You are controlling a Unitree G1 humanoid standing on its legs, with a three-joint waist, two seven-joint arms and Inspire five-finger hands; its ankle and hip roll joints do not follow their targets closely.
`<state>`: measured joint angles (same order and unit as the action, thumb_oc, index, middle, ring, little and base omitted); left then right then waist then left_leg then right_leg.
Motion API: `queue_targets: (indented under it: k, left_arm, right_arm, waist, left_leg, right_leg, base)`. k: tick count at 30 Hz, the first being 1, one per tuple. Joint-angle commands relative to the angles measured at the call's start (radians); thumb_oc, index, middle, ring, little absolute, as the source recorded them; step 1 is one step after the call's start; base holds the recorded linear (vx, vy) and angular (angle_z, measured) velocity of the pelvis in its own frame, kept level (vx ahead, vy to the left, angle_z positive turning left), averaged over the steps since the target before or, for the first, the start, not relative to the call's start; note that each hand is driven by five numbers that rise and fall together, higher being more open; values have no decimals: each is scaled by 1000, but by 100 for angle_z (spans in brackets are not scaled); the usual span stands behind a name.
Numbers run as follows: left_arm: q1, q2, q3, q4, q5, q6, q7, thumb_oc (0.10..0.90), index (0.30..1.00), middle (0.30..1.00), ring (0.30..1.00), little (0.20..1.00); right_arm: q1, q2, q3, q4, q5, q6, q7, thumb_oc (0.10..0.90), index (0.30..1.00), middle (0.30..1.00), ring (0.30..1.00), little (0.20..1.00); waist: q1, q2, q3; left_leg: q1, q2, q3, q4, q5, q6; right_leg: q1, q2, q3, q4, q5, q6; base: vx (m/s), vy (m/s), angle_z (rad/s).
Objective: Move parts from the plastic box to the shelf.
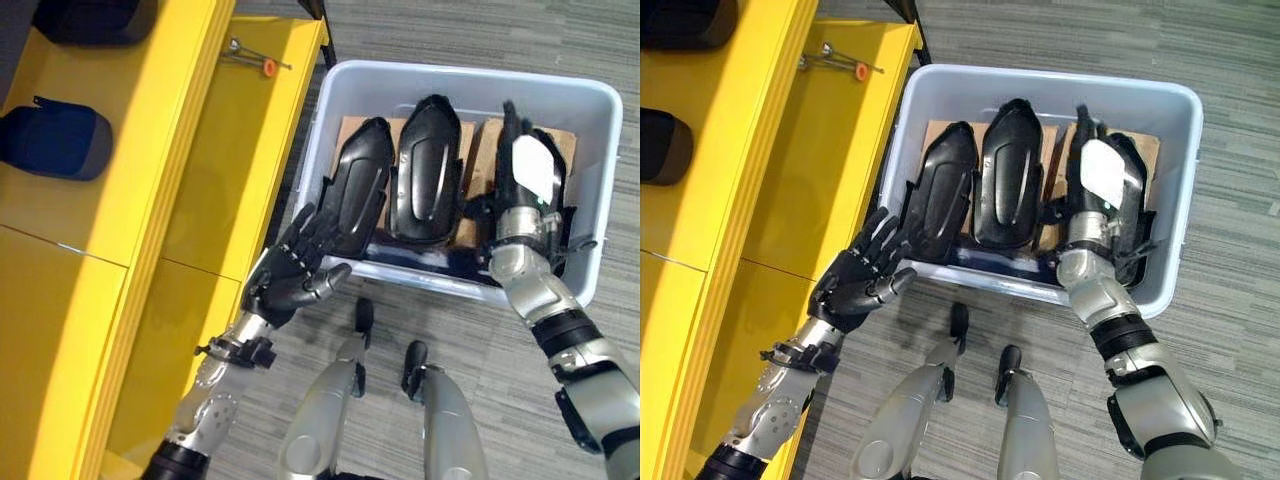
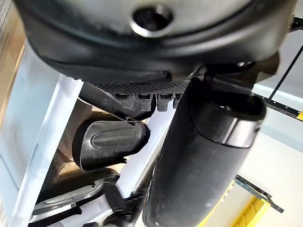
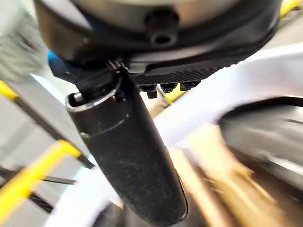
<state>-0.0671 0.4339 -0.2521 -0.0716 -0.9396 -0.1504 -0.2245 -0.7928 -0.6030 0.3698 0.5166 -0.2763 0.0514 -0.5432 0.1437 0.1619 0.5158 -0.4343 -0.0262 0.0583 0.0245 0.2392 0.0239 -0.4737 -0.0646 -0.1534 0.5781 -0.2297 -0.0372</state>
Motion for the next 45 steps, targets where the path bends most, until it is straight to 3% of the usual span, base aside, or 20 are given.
queue_targets:
  k: [1,4,6,7,9,13,17,21,26,29,32,39,44,45]
  left_arm:
    - [-33,-19,-34,-127,-31,-65,-8,900,1000,1000,1000,1000]
    - [-31,-19,-48,-137,-21,-64,5,900,1000,1000,1000,1000]
    - [-28,-20,-52,-145,-25,-62,13,900,1000,1000,1000,1000]
    - [-24,-23,-53,-145,-25,-63,13,900,1000,1000,1000,1000]
    - [-13,-29,-61,-155,-21,-74,22,900,1000,1000,1000,1000]
    - [-2,-41,-70,-168,-19,-91,50,900,1000,1000,1000,1000]
    - [11,-61,-84,-166,-12,-115,69,900,1000,1000,1000,1000]
    - [20,-82,-82,-157,-37,-112,64,900,1000,1000,1000,1000]
    - [40,-99,-86,-153,-10,-115,49,900,1000,1000,1000,1000]
    - [42,-95,-81,-145,-16,-130,51,900,1000,1000,1000,1000]
    - [43,-94,-75,-141,-12,-130,53,900,1000,1000,1000,1000]
    - [55,-94,-89,-137,-1,-153,68,900,1000,1000,1000,1000]
    - [60,-97,-99,-135,-16,-153,63,900,1000,1000,1000,1000]
    - [60,-100,-100,-122,-17,-151,50,900,1000,1000,1000,1000]
  right_arm:
    - [-135,-64,-11,-52,-63,-79,-83,900,1000,1000,1000,1000]
    - [-138,-51,-22,-129,-83,-109,-97,900,1000,1000,1000,1000]
    - [-136,-47,-28,-165,-92,-93,-93,900,1000,1000,1000,1000]
    - [-135,-42,-30,-179,-74,-82,-118,900,1000,1000,1000,1000]
    - [-92,-3,-83,-231,-33,8,-231,900,1000,1000,1000,1000]
    - [-6,71,-154,-291,31,33,-295,900,1000,1000,1000,1000]
    - [79,150,-169,-374,98,23,-259,900,1000,1000,1000,1000]
    - [163,206,-123,-477,-11,-10,-195,900,1000,1000,1000,1000]
    - [251,217,-79,-510,-14,-32,-144,900,1000,1000,1000,1000]
    - [293,202,-42,-543,-9,-104,-117,900,1000,1000,1000,1000]
    - [316,195,-42,-561,-5,-119,-131,900,1000,1000,1000,1000]
    - [353,195,-93,-532,-90,-39,-324,900,1000,1000,1000,1000]
    - [356,192,-110,-510,-71,15,-305,900,1000,1000,1000,1000]
    - [353,192,-106,-467,-12,49,-292,900,1000,1000,1000,1000]
  waist:
    - [1,18,-47]
    - [-5,25,-51]
    - [-7,25,-54]
    - [-7,28,-59]
    - [-19,24,-60]
    - [-37,30,-66]
    - [-62,32,-62]
    - [-88,29,-65]
    - [-103,23,-72]
    - [-111,14,-73]
    - [-114,9,-75]
    - [-118,12,-66]
    - [-122,24,-60]
    - [-124,27,-53]
  left_leg:
    - [59,-22,23,43,-99,-13]
    - [76,-25,26,34,-100,-12]
    - [84,-26,28,29,-102,-12]
    - [86,-24,31,26,-100,-11]
    - [105,-25,35,17,-106,-11]
    - [115,-19,44,2,-105,-8]
    - [130,-17,53,-9,-109,-6]
    - [139,-13,64,-21,-108,-6]
    - [142,-10,69,-30,-106,-6]
    - [135,-4,76,-34,-102,-8]
    - [130,-4,78,-32,-102,-9]
    - [108,-4,79,-17,-107,-2]
    - [105,-7,80,-18,-105,-1]
    - [110,-11,78,-16,-107,0]
  right_leg:
    - [51,-26,-52,-109,117,52]
    - [62,-27,-48,-120,121,53]
    - [68,-29,-47,-125,121,54]
    - [71,-25,-45,-134,126,52]
    - [83,-27,-37,-139,122,55]
    - [87,-21,-26,-157,134,57]
    - [90,-13,-5,-173,141,57]
    - [89,-6,20,-193,154,58]
    - [89,-1,34,-217,170,61]
    - [82,2,40,-230,180,64]
    - [77,3,40,-227,180,64]
    - [55,2,34,-202,172,62]
    - [47,2,34,-191,165,60]
    - [48,-4,32,-177,155,58]
  base:
    - [-15,36,4]
    - [7,58,-3]
    - [14,64,-2]
    - [35,66,2]
    - [35,86,3]
    - [18,69,-2]
    - [23,69,-10]
    - [22,56,-15]
    - [18,13,-9]
    - [0,0,0]
    - [0,0,0]
    - [2,1,-1]
    - [10,10,-3]
    - [16,10,-5]
